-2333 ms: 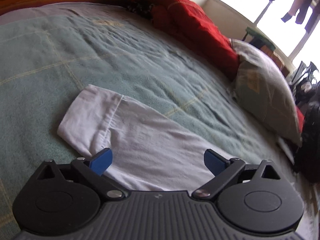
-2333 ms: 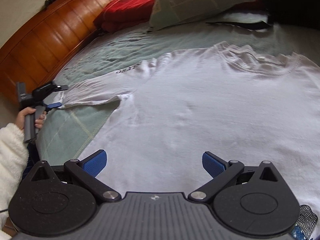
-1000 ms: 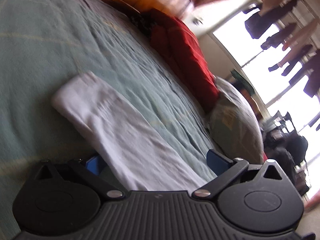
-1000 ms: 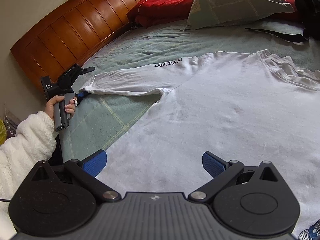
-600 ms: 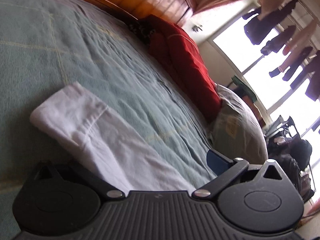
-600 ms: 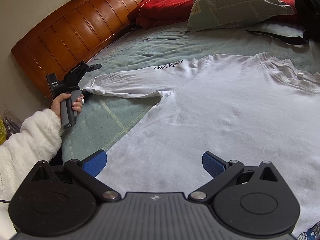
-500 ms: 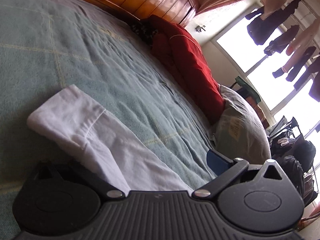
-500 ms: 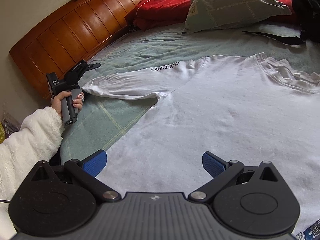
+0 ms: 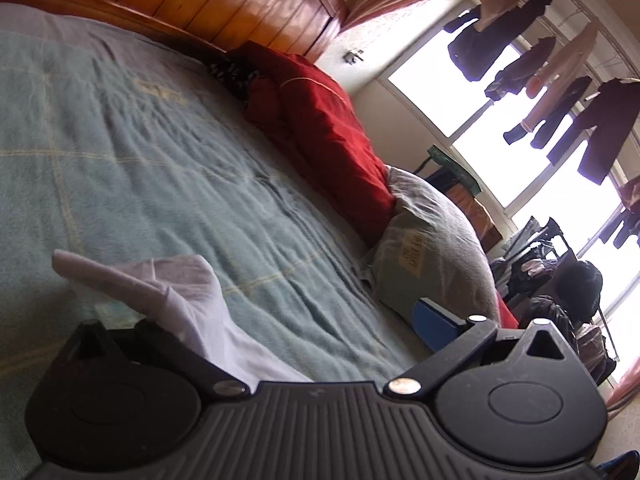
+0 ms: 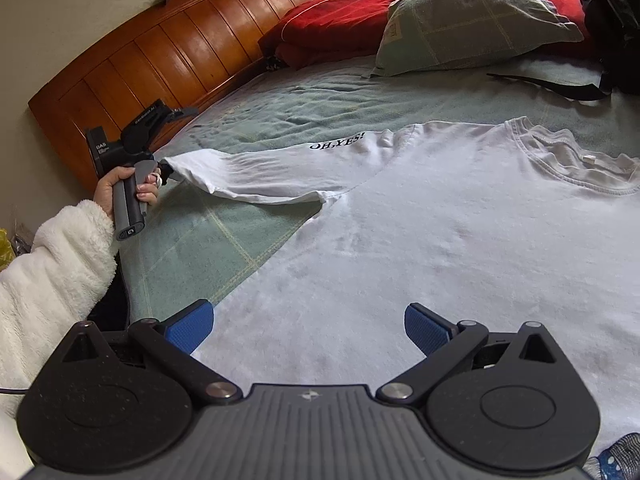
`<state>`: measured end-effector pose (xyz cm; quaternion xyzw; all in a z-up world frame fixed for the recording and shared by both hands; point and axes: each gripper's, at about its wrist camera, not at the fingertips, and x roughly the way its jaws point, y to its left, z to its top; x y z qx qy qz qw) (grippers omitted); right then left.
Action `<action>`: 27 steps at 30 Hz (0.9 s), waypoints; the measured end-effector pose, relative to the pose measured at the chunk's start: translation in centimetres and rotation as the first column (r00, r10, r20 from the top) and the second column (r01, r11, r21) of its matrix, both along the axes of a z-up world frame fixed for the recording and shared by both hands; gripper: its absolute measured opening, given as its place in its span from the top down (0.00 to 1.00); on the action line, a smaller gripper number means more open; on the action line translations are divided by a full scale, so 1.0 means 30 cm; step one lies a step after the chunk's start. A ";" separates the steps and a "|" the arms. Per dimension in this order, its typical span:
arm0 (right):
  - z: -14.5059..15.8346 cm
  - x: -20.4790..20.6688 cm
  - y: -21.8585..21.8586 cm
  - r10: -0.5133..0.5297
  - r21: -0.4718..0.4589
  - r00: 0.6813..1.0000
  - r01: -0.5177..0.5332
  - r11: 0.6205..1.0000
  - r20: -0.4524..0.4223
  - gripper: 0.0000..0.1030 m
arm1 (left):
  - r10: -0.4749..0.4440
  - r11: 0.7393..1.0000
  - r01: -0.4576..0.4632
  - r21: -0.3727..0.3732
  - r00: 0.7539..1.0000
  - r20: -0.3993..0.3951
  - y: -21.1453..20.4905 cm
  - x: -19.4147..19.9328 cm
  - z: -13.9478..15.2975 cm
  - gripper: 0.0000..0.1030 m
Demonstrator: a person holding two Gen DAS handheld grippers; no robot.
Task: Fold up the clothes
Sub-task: 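Lift the sleeve cuff up off the bed with the left gripper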
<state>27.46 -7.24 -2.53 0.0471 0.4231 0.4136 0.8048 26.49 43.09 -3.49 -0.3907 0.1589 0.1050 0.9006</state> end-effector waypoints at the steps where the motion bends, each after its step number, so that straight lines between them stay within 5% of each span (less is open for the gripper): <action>1: 0.004 -0.006 -0.007 0.000 -0.003 1.000 0.000 1.000 0.005 0.00 | -0.008 1.000 0.008 0.005 1.000 0.005 -0.015 0.002 0.015 0.01; 12: 0.027 -0.056 -0.122 -0.005 -0.021 0.999 0.006 1.000 0.036 0.00 | -0.110 0.993 0.109 0.034 0.994 0.018 -0.212 0.072 0.180 0.01; 27: 0.006 -0.121 -0.226 0.009 -0.050 0.999 -0.006 0.999 0.043 0.00 | -0.241 0.966 0.239 0.102 0.971 0.001 -0.533 0.165 0.287 0.01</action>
